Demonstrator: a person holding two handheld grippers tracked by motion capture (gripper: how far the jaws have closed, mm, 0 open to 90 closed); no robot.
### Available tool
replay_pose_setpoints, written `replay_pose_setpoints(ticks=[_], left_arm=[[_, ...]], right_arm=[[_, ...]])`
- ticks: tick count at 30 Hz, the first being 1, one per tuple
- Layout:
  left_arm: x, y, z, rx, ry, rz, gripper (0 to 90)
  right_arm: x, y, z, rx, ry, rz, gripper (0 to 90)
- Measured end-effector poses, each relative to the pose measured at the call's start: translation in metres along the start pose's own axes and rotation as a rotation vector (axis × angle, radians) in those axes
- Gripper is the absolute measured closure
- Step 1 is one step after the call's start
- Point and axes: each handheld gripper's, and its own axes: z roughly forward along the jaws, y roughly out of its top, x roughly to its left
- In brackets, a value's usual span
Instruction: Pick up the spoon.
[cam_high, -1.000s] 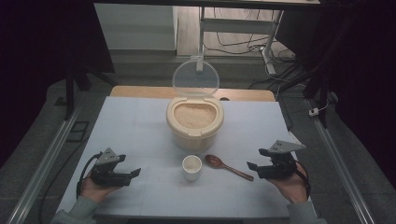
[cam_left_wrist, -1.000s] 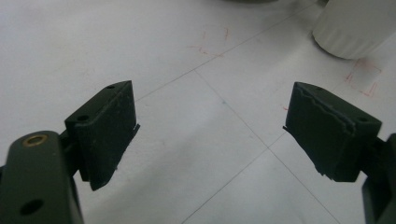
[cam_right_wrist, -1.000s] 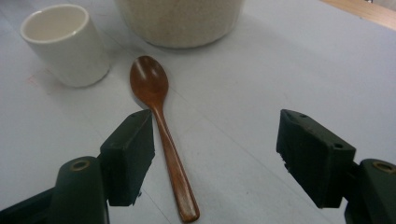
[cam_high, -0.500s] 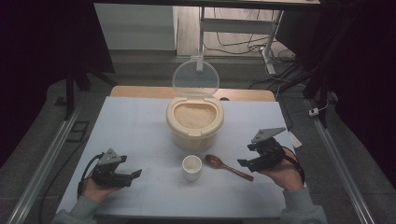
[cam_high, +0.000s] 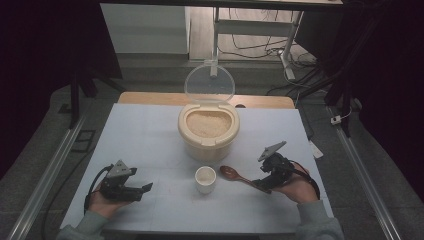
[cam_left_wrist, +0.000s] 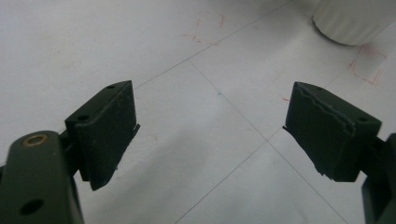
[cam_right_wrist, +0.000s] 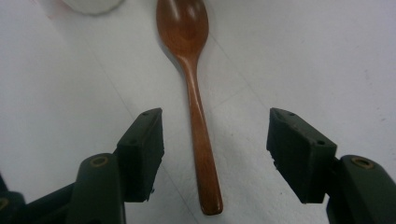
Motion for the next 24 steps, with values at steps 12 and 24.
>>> replay_pose_setpoints(ticks=[12, 24], left_arm=[[0.0, -0.001, 0.001, 0.006, -0.002, 0.005, 16.1], [0.001, -0.002, 0.001, 0.007, 0.0, 0.007, 16.3]], right_arm=[[-0.001, -0.002, 0.024, 0.106, 0.019, -0.038, 50.8], [0.002, 0.0, 0.035, 0.179, 0.032, -0.08, 65.4]])
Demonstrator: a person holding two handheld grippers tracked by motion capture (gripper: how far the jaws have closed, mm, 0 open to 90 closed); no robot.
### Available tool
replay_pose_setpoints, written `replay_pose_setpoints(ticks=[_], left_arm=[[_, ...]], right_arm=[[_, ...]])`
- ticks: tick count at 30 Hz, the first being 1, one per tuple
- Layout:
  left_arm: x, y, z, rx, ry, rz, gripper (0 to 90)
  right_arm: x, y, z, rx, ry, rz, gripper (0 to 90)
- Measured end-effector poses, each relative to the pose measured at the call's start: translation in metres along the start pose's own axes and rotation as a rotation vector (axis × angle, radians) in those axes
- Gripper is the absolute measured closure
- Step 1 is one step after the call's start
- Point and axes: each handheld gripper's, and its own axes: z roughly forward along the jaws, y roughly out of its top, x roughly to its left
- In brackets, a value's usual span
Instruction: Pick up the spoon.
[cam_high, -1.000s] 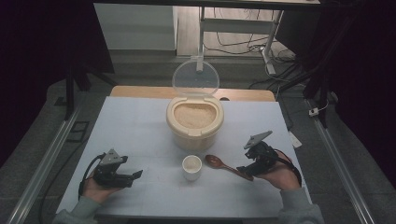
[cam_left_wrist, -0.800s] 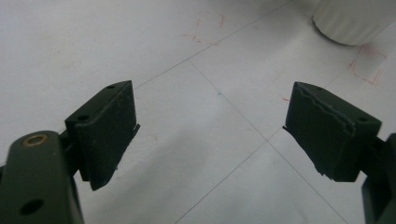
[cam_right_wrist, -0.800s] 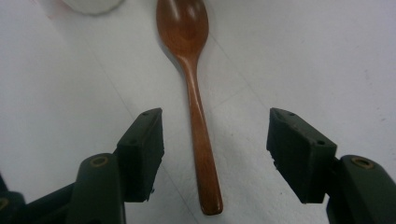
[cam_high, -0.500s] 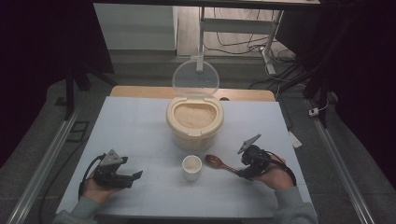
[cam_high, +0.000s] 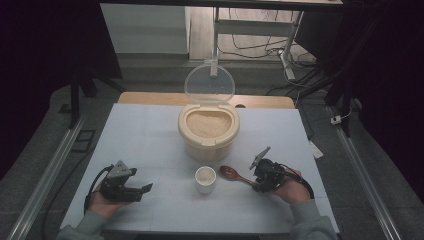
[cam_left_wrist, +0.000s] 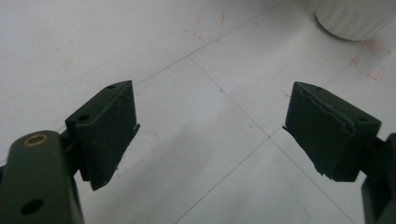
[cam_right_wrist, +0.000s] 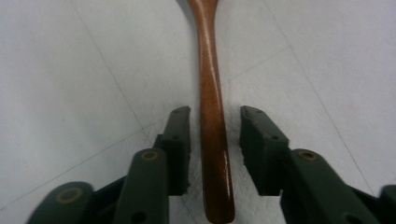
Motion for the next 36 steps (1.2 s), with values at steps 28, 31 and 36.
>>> replay_pose_setpoints(ticks=[28, 31, 36], left_arm=[[0.001, -0.001, 0.001, 0.007, 0.009, 0.002, 16.4], [0.001, -0.001, 0.0, 0.007, 0.011, 0.001, 16.4], [0.001, -0.001, 0.0, 0.007, 0.011, 0.002, 16.4]], right_arm=[[0.001, 0.002, -0.006, -0.023, -0.025, -0.054, 78.3], [0.0, -0.003, -0.015, -0.06, -0.01, -0.033, 78.3], [-0.004, -0.012, -0.025, -0.114, 0.007, -0.013, 78.3]])
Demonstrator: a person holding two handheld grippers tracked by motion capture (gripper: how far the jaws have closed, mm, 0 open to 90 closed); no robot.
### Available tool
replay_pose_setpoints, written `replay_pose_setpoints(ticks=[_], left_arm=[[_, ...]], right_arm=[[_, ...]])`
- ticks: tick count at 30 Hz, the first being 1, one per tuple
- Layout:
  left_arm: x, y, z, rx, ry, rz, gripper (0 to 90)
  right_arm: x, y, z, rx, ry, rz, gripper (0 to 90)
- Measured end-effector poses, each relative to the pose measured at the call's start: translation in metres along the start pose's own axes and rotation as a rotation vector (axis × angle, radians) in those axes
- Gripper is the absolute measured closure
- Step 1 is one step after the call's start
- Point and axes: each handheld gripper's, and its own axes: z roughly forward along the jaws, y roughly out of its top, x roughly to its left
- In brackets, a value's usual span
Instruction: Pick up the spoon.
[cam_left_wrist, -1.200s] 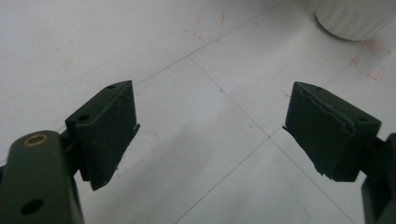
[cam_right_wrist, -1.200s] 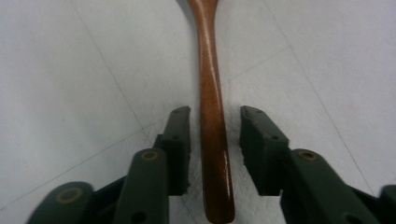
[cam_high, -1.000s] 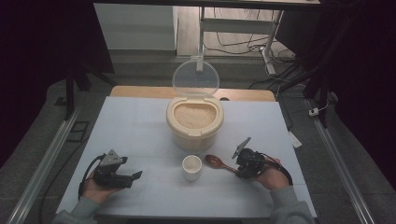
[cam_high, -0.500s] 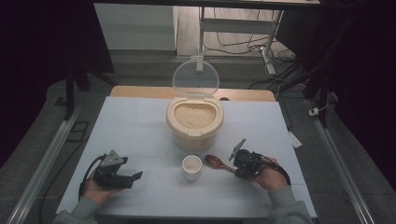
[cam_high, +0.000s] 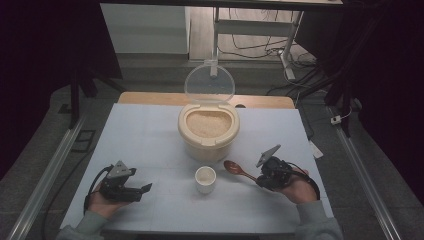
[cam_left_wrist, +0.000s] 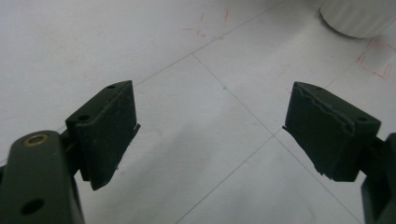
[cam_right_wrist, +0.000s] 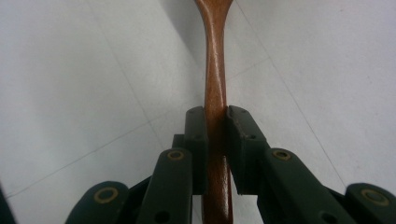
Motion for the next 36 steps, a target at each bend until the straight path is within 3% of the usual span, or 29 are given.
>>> replay_pose_setpoints(ticks=[12, 22, 36], left_arm=[[0.001, 0.0, 0.0, 0.0, 0.002, -0.003, 16.4], [0.001, 0.0, 0.001, 0.003, 0.002, -0.003, 16.4], [0.001, 0.0, 0.002, 0.009, 0.004, -0.004, 16.4]], right_arm=[[0.006, -0.003, -0.033, -0.136, 0.029, -0.029, 78.3], [0.015, 0.002, -0.051, -0.211, 0.026, -0.068, 78.3], [0.027, 0.015, -0.058, -0.284, 0.044, -0.119, 78.3]])
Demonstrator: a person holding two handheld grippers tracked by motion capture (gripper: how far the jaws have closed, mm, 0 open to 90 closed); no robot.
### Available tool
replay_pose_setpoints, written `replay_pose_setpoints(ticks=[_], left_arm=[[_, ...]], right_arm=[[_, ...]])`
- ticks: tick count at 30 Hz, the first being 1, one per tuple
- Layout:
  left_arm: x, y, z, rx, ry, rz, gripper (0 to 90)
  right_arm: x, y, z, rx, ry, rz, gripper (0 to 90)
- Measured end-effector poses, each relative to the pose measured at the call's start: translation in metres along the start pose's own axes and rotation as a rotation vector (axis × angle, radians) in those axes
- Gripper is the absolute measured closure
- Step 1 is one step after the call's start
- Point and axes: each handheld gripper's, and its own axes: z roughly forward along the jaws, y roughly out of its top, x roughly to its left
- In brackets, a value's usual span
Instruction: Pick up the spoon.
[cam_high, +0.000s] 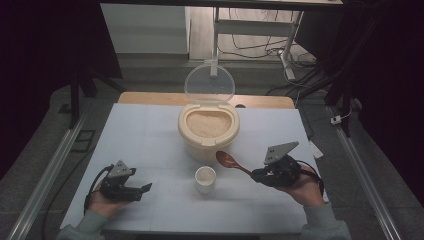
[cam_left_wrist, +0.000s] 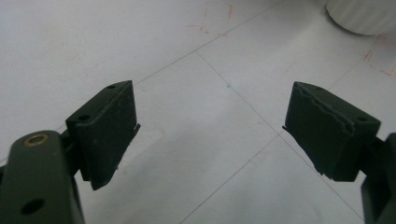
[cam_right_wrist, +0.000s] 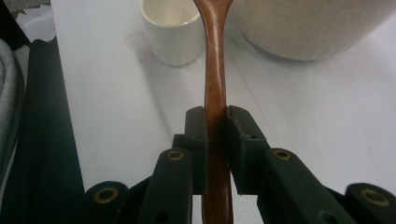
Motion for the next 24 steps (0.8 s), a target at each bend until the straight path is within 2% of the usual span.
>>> replay_pose_setpoints(ticks=[14, 24], left_arm=[[0.0, 0.0, 0.0, 0.001, 0.001, 0.002, 16.4], [0.0, 0.001, 0.0, -0.002, 0.0, -0.006, 16.4]], right_arm=[[0.005, 0.013, 0.009, 0.0, 0.014, -0.043, 78.3], [0.009, 0.03, 0.017, 0.004, 0.027, -0.081, 78.3]])
